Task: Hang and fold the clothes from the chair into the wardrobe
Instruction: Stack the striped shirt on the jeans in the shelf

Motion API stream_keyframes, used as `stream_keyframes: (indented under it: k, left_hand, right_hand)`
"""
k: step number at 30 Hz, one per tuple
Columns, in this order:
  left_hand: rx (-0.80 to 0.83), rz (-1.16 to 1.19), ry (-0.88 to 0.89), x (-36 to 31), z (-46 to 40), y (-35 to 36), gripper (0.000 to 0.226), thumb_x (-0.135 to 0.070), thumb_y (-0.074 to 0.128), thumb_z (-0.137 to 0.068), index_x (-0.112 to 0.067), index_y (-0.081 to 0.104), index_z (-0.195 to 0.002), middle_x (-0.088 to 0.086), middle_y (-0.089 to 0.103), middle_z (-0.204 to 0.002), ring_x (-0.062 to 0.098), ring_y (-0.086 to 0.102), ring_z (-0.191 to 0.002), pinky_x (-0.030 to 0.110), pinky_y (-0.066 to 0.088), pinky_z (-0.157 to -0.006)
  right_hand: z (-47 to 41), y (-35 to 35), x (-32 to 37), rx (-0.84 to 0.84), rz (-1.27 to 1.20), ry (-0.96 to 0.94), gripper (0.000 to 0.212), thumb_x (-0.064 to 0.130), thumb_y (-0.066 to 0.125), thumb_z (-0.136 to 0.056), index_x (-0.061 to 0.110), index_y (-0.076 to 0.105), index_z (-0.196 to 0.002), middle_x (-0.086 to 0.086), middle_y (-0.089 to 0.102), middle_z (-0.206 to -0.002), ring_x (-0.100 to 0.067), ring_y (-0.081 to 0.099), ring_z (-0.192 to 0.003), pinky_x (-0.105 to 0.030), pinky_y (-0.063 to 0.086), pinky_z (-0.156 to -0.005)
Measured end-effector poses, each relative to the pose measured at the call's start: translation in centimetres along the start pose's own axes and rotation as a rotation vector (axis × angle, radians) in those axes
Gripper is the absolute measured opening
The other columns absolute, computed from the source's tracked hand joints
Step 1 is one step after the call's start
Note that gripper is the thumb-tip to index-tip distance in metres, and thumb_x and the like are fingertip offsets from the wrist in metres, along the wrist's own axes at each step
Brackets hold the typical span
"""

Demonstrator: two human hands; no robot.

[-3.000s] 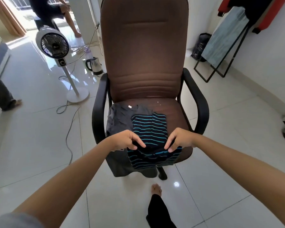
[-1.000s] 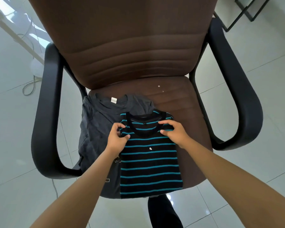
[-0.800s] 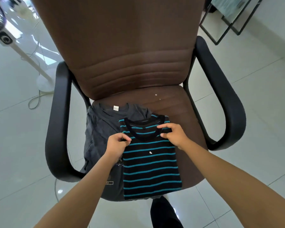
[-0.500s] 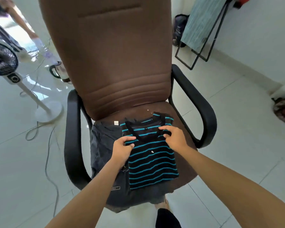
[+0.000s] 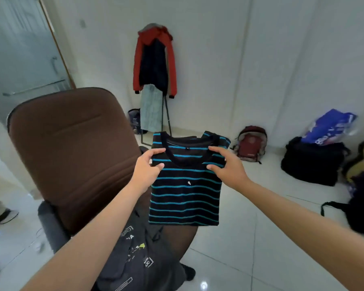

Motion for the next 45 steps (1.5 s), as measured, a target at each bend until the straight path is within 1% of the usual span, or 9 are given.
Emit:
stream_keyframes:
  k: [5,12,16,18,21,26,34,41,45]
  left_hand:
    - [0.291,0.13,0.23,-10.5,1.0,10.6,0.051,0.008,0.059,-0.083,-0.03,0.061,-0.117,-0.004,0.06,-0.122,0.012,0.059,-0.111,0.028,0.052,-0.09]
    - [0.699,0.317,0.437,-23.2,10.1,27.5,0.056,0.008,0.058,-0.083,-0.036,0.058,-0.118,0.002,0.058,-0.124,0.021,0.065,-0.101,0.039,0.056,-0.086]
    - [0.945,0.357,0.522,-28.5,18.6,36.2,0.057,0.002,0.061,-0.084,-0.034,0.052,-0.127,-0.002,0.052,-0.13,0.017,0.055,-0.117,0.04,0.05,-0.096]
    - [1.032,0.368,0.568,-30.7,23.3,39.6,0.057,0.0,0.061,-0.084,-0.035,0.05,-0.128,-0.005,0.05,-0.13,0.014,0.052,-0.119,0.038,0.049,-0.098]
    - [1.157,0.424,0.604,-33.5,30.3,43.5,0.057,-0.001,0.061,-0.085,-0.035,0.05,-0.129,-0.007,0.05,-0.13,0.013,0.052,-0.115,0.033,0.049,-0.096]
    - [1.394,0.552,0.664,-37.8,40.1,48.3,0.056,0.003,0.06,-0.085,-0.035,0.052,-0.126,-0.012,0.052,-0.126,0.012,0.058,-0.108,0.029,0.053,-0.089]
    - [1.842,0.679,0.654,-44.2,51.9,53.1,0.059,0.009,0.051,-0.088,-0.032,0.047,-0.132,-0.007,0.049,-0.128,0.016,0.059,-0.113,0.031,0.054,-0.089]
    - [2.008,0.792,0.755,-50.6,59.3,54.7,0.06,0.005,0.055,-0.088,-0.031,0.045,-0.134,-0.023,0.047,-0.12,0.011,0.055,-0.115,0.02,0.054,-0.084]
    - [1.982,0.818,0.786,-54.0,63.5,56.5,0.06,0.002,0.058,-0.087,-0.035,0.045,-0.133,-0.019,0.045,-0.127,0.012,0.048,-0.125,0.028,0.05,-0.095]
  right_hand:
    - [8.7,-15.3,1.9,-0.296,0.067,0.0,0.059,0.015,0.072,-0.082,0.03,0.049,-0.134,0.011,0.053,-0.129,-0.01,0.051,-0.122,-0.035,0.042,-0.107]
    - [27.2,-31.4,4.8,-0.709,0.33,0.094,0.059,0.006,0.07,-0.083,0.026,0.047,-0.134,0.003,0.053,-0.121,-0.009,0.053,-0.112,-0.02,0.042,-0.1]
    - [39.0,-37.1,6.8,-0.936,0.438,0.207,0.061,0.002,0.068,-0.083,0.028,0.047,-0.134,0.01,0.047,-0.114,-0.008,0.052,-0.11,-0.01,0.038,-0.099]
    - [44.5,-39.1,7.8,-1.046,0.502,0.263,0.061,0.001,0.067,-0.083,0.026,0.047,-0.135,0.007,0.047,-0.115,-0.01,0.052,-0.111,-0.018,0.039,-0.103]
    - [52.0,-40.8,9.8,-1.196,0.624,0.336,0.062,0.0,0.066,-0.083,0.024,0.045,-0.137,-0.001,0.049,-0.124,-0.004,0.047,-0.114,-0.01,0.033,-0.103]
    - [62.0,-42.4,13.1,-1.398,0.748,0.429,0.064,-0.002,0.064,-0.083,0.024,0.044,-0.138,-0.003,0.045,-0.136,-0.014,0.042,-0.129,-0.03,0.032,-0.113]
    - [73.1,-44.9,19.5,-1.517,0.933,0.709,0.063,0.018,0.071,-0.085,0.024,0.041,-0.141,0.002,0.039,-0.138,-0.002,0.034,-0.125,-0.02,0.026,-0.107]
    - [78.5,-47.4,26.5,-1.642,1.087,0.869,0.062,0.019,0.071,-0.084,0.026,0.044,-0.139,0.003,0.042,-0.137,-0.006,0.035,-0.125,-0.023,0.026,-0.104]
    - [81.2,-49.5,28.8,-1.721,1.15,0.919,0.063,0.017,0.072,-0.083,0.023,0.045,-0.139,-0.002,0.043,-0.139,-0.017,0.04,-0.13,-0.027,0.03,-0.105]
Point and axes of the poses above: each hand's wrist, its own z-axis away from the middle knuckle, its own y-axis out of the palm, x = y × z, the point moved 2 cm from there along -z, towards the middle knuckle
